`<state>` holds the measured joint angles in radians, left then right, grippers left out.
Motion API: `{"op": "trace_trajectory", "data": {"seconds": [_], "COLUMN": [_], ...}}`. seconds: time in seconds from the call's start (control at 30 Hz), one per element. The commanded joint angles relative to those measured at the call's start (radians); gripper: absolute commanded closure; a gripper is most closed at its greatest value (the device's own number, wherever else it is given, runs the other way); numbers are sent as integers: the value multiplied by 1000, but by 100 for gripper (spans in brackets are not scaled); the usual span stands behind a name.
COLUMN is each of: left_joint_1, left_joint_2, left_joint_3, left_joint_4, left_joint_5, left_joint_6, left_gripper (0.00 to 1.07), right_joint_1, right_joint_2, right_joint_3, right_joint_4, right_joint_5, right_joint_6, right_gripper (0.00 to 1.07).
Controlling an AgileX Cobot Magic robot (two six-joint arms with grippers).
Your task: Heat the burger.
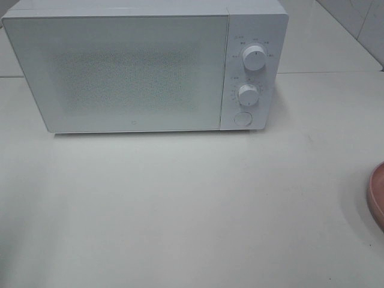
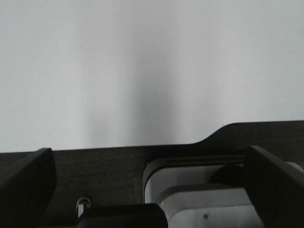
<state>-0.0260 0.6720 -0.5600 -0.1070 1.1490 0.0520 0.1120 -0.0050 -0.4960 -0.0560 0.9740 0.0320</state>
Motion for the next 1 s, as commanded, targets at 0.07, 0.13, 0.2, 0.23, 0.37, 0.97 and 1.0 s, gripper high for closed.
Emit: {"op": "trace_trajectory", "data": {"seconds": [0.07, 0.13, 0.2, 0.23, 0.37, 0.97, 1.0], "left_joint_1": [4, 4, 4, 4, 4, 4, 4], "left_joint_2": [-137, -241, -299, -328, -401, -698, -701], "left_joint_3": [23, 42, 41, 41, 41, 41, 41], "left_joint_4": [5, 7, 11, 14, 14, 7, 7], "left_joint_5": [-51, -75, -75, -75, -75, -76, -76], "left_joint_6": [-6, -5, -5, -5, -5, -5, -5], "left_gripper": [8, 8, 8, 8, 8, 8, 8], "right_joint_1": [-5, -5, -5, -5, -5, -5, -5], "right_joint_2": [-24, -24, -24, -24, -24, -24, -24], "right_joint_3": [2, 2, 2, 2, 2, 2, 2], "right_joint_4": [5, 5, 5, 5, 5, 5, 5], "right_joint_5": [-13, -13, -13, -13, -13, -13, -13], "right_joint_6": [-9, -9, -9, -9, -9, -9, -9], "right_gripper": [33, 33, 33, 33, 33, 33, 33]}}
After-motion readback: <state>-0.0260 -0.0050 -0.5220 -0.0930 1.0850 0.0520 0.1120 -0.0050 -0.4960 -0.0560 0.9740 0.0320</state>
